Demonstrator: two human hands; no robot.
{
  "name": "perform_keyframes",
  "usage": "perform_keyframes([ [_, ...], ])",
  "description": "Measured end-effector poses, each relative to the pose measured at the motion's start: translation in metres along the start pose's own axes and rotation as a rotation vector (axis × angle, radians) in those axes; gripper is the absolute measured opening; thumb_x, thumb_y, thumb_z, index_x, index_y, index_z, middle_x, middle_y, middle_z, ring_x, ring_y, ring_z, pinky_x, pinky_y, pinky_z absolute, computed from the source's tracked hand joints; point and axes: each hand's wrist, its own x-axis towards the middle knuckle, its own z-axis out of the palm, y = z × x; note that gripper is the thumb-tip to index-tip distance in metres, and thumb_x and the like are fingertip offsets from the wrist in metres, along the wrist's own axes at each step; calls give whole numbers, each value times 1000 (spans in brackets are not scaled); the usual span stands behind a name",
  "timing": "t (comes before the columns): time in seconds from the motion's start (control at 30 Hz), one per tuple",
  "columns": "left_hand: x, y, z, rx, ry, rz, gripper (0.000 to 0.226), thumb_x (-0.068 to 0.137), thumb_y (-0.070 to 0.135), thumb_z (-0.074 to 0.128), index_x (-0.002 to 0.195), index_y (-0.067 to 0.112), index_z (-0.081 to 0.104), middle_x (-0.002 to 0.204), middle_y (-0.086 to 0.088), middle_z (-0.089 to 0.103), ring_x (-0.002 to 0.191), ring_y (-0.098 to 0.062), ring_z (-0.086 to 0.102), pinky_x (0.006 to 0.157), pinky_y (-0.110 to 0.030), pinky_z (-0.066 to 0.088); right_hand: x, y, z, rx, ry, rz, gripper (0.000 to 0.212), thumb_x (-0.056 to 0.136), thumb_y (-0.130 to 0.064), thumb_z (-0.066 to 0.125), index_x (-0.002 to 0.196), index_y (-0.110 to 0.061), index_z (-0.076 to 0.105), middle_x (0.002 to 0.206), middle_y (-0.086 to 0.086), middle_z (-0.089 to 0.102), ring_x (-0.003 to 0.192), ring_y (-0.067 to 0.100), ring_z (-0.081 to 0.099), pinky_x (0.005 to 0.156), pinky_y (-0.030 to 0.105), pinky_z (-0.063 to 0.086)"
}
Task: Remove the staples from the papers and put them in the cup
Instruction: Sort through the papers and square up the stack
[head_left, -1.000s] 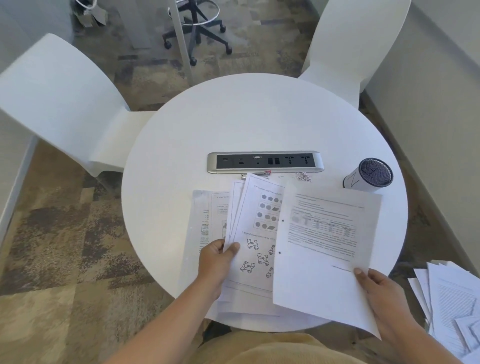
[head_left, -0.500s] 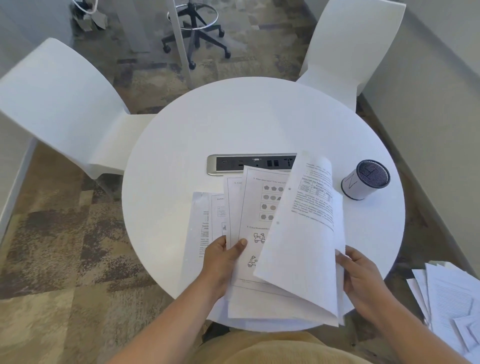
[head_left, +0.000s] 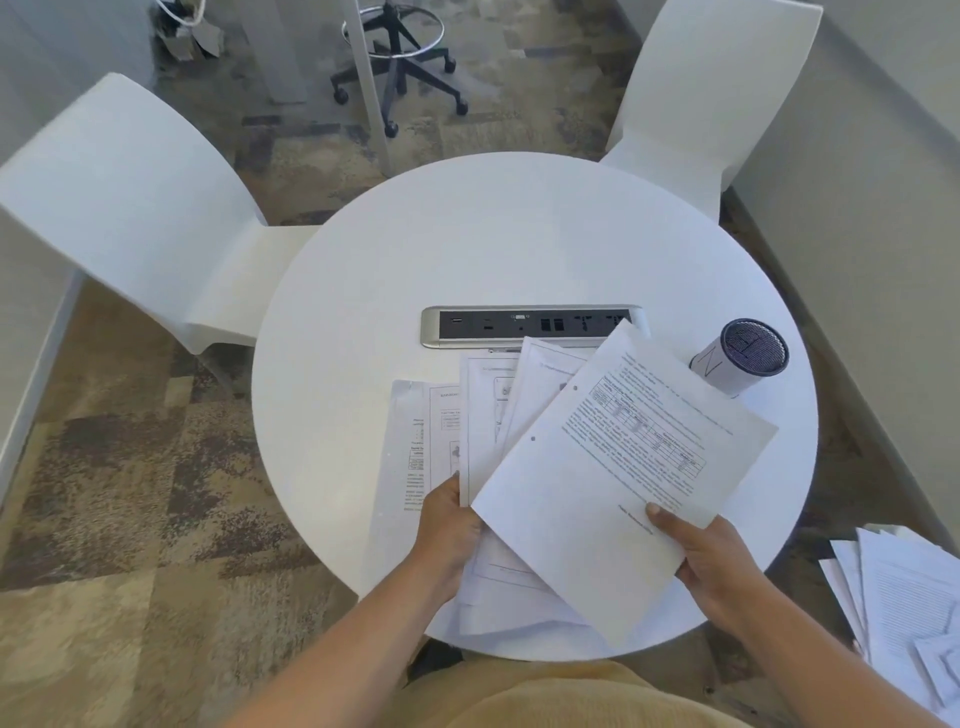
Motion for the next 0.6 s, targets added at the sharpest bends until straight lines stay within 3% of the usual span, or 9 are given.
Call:
perform_keyframes([
  [0.1,5,-2,-6,26,14,-28,19,89,30,74,107,23,73,103,8,78,100,-11,70,86,-28,54,6,7,-3,-42,31,19,43,77,-10,77,118,-13,64,109,8,74,101,32,68,81,47,57],
  [0.2,11,-9,-16,144,24,-26,13,97,24,63,107,25,72,106,8,76,99,-10,69,79,-23,52,11,20,-9,-238,97,44,27,84,-8,74,109,-11,66,113,12,71,98,33,68,85,51,56],
  [0.33,14,-16,-26,265,48,-12,16,99,18,58,101,25,73,103,5,77,97,-15,71,79,-27,54,10,28,-14,-340,101,99,30,85,-10,72,114,-8,63,115,13,70,99,36,67,92,59,52],
  [0.47,13,-17,-29,154,3,-70,12,96,19,64,102,19,74,99,-1,79,96,-25,74,88,-44,59,9,25,-11,-258,56,68,36,85,-11,72,120,-7,62,114,11,71,101,34,67,94,55,52],
  [0.6,5,-12,-25,-19,-116,-118,20,94,19,67,111,11,72,103,-8,78,94,-27,76,78,-39,60,10,18,-6,-100,-57,94,47,80,-20,73,125,-13,62,119,7,72,110,32,66,99,54,49],
])
